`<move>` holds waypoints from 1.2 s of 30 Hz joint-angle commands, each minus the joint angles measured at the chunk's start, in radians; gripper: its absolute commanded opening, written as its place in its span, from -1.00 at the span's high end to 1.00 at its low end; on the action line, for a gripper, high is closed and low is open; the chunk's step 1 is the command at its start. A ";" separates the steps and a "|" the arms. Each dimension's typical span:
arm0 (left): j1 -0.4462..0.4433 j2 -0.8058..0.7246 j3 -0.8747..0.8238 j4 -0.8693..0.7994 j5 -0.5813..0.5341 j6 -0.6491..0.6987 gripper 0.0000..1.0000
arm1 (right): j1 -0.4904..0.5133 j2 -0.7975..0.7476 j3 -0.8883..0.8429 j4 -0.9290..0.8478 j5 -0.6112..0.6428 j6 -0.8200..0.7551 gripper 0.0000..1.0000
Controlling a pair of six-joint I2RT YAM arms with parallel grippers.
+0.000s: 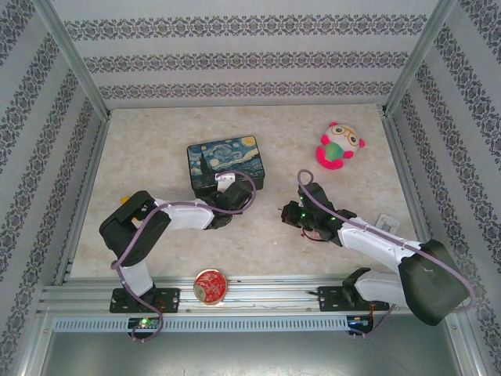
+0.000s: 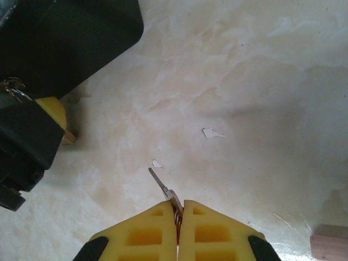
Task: Unlock a padlock with a key
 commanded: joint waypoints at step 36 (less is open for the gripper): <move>0.028 0.116 0.051 0.017 0.061 -0.021 0.44 | 0.000 0.042 0.049 0.051 -0.011 -0.034 1.00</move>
